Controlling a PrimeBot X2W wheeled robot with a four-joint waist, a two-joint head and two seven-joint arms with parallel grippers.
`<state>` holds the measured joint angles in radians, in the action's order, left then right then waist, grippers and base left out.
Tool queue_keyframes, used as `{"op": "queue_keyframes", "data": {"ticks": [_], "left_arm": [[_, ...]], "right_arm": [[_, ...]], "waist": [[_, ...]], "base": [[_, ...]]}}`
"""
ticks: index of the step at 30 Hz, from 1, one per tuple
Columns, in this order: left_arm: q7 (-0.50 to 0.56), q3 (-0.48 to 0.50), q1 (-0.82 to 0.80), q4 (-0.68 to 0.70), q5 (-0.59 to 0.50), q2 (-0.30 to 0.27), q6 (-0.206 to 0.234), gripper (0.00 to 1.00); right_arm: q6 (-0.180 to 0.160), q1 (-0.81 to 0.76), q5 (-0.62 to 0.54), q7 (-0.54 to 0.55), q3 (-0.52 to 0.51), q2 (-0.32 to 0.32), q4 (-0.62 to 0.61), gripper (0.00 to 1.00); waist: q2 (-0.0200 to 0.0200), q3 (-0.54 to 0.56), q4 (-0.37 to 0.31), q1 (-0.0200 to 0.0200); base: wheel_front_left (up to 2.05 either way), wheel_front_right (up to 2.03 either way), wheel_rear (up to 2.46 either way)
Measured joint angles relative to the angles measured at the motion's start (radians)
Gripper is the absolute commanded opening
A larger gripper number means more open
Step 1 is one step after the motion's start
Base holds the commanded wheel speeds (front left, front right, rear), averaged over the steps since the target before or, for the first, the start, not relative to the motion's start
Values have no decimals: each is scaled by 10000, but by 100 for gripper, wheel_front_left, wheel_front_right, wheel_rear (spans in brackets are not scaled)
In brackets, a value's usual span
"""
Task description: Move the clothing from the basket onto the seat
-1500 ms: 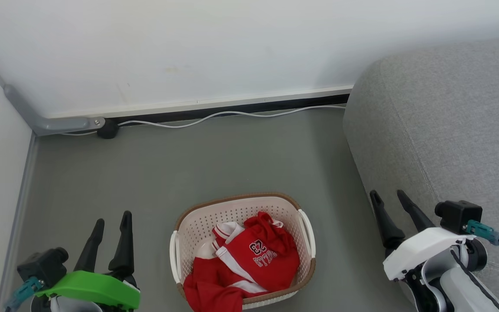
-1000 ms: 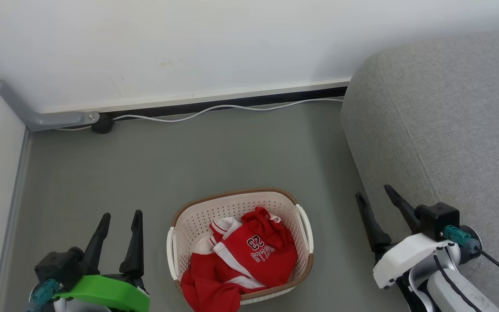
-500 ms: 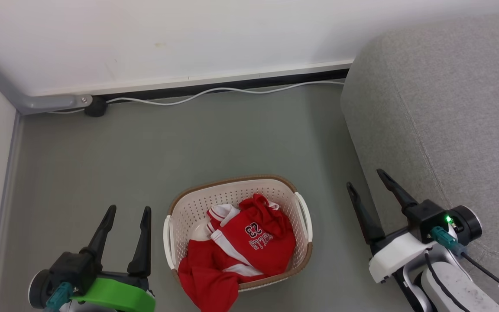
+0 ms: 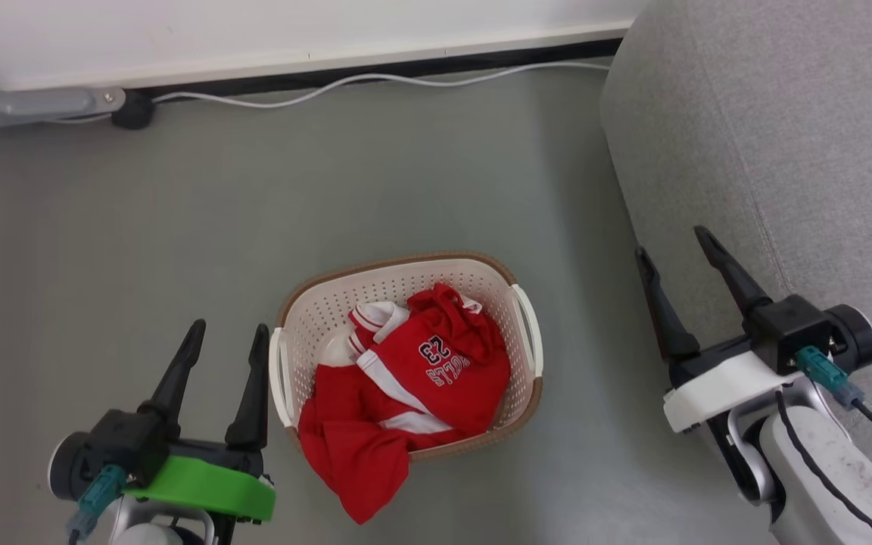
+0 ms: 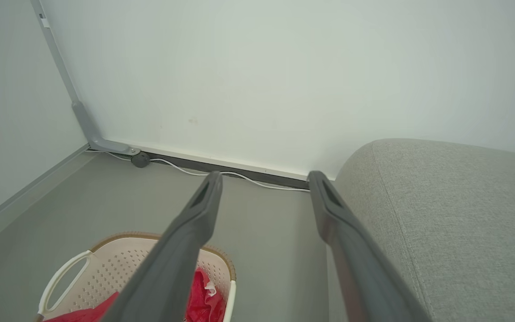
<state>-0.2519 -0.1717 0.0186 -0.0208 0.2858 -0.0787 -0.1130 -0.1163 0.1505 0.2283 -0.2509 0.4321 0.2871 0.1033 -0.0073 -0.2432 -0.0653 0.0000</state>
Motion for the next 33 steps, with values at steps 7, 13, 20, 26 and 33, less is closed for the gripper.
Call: {"op": "queue_keyframes", "data": {"ticks": [7,13,20,26,33], "left_arm": [[0,-362,-687,-63,-56,-25,-23,100],[380,-1016,-1337,-203,-198,-184,-98,100],[1275,-1561,-2266,-405,-437,-313,-109,100],[2002,-1595,-3101,-573,-426,-443,-111,100],[3058,-1618,-3957,-790,-606,-1018,-113,100]], "right_arm": [[0,427,-69,-10,-244,33,-311,100],[2,1152,-199,-12,-462,31,-723,100],[56,1983,-410,-38,-539,-121,-1246,100],[245,2709,-518,-40,-395,-508,-1643,100],[462,3339,-554,-40,-217,-999,-1887,100]], "waist": [[0,-930,-31,0],[0,-1759,-81,0],[0,-2733,-252,1],[0,-3551,-564,1],[0,-4461,-1131,1]], "base": [[0,0,0],[0,0,0],[0,0,0],[0,0,0],[0,0,0]]}}
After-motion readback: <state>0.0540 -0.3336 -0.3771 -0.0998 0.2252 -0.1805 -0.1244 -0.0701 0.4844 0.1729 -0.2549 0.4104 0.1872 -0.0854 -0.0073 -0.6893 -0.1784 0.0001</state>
